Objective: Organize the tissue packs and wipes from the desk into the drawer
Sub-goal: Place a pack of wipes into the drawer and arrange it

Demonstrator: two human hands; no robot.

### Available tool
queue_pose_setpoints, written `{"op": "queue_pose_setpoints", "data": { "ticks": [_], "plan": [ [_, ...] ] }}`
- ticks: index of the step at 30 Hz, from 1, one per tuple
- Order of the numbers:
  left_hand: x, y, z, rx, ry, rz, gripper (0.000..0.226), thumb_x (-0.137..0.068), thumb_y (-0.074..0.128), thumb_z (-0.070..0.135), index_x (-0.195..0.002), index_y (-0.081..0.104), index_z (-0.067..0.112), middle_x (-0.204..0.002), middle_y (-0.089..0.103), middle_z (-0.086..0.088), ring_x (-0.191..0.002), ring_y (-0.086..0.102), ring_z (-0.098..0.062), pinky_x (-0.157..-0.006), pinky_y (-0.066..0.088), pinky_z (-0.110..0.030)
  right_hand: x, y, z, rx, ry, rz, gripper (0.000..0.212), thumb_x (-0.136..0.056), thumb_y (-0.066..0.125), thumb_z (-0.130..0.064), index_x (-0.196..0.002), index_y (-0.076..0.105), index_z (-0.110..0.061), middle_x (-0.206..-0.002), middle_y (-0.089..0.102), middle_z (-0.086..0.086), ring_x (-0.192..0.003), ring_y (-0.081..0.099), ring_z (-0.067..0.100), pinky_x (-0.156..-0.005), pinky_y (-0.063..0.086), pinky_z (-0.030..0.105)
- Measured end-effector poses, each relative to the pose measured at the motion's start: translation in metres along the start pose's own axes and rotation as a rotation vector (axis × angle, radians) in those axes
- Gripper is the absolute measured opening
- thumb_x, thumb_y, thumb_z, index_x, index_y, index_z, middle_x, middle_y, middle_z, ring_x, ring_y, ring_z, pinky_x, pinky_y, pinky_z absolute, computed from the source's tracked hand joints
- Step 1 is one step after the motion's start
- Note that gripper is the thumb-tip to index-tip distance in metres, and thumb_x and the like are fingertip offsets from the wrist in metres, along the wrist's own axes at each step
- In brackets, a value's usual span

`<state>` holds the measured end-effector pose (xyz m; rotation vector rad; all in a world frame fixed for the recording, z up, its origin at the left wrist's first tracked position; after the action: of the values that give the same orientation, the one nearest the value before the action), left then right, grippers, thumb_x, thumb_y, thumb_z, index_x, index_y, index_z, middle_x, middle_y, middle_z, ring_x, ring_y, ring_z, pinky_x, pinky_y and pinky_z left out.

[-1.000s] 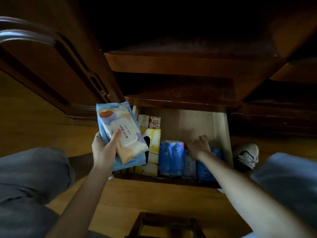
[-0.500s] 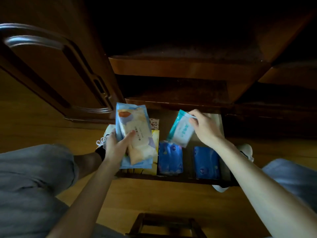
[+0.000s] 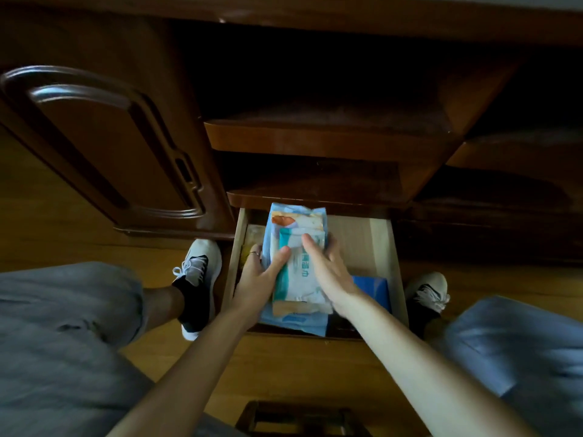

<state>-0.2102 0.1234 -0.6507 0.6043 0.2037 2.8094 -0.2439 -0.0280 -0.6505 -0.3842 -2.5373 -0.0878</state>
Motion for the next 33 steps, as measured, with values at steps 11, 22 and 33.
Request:
{"op": "queue_pose_setpoints", "data": {
  "ticks": [11, 22, 33],
  "plan": [
    [-0.046, 0.006, -0.027, -0.498, -0.175, -0.056, 0.072, -0.071, 0.090, 0.030, -0.134, 0.056, 0.039, -0.118, 0.062, 0.008, -0.094, 0.068, -0.008, -0.066, 0.059, -0.020, -0.037, -0.039, 0.067, -0.350, 0.272, 0.325, 0.060, -0.091, 0.072, -0.049, -0.130, 0.052, -0.008, -0.111, 0.071, 0.009, -0.099, 0.070, 0.025, -0.086, 0.060, 0.046],
    [-0.201, 0.099, -0.054, -0.971, -0.204, -0.524, 0.064, -0.079, 0.082, 0.011, -0.127, 0.060, 0.047, -0.117, 0.056, 0.015, -0.100, 0.061, -0.004, -0.071, 0.057, -0.019, -0.035, -0.170, 0.082, -0.431, 0.139, 0.536, 0.042, -0.102, 0.054, -0.050, -0.138, 0.043, -0.031, -0.116, 0.068, 0.001, -0.101, 0.070, 0.020, -0.075, 0.053, 0.030],
    [-0.261, 0.129, -0.100, -1.505, -0.003, -0.362, 0.056, -0.091, 0.046, 0.014, -0.144, 0.049, 0.029, -0.141, 0.058, -0.011, -0.128, 0.052, -0.033, -0.106, 0.037, -0.040, -0.063, -0.155, 0.086, -0.378, 0.081, 0.447, 0.022, -0.106, 0.049, -0.042, -0.122, 0.055, -0.028, -0.109, 0.075, 0.006, -0.086, 0.075, 0.016, -0.073, 0.054, 0.030]
  ]
}}
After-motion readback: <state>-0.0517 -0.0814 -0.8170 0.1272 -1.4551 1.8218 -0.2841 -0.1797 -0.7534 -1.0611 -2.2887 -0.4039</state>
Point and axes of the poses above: each hand's wrist, its own x-axis away from the middle knuckle, its own y-axis out of the palm, z = x × y, the point moved 8 cm from there along -x, towards the middle knuckle
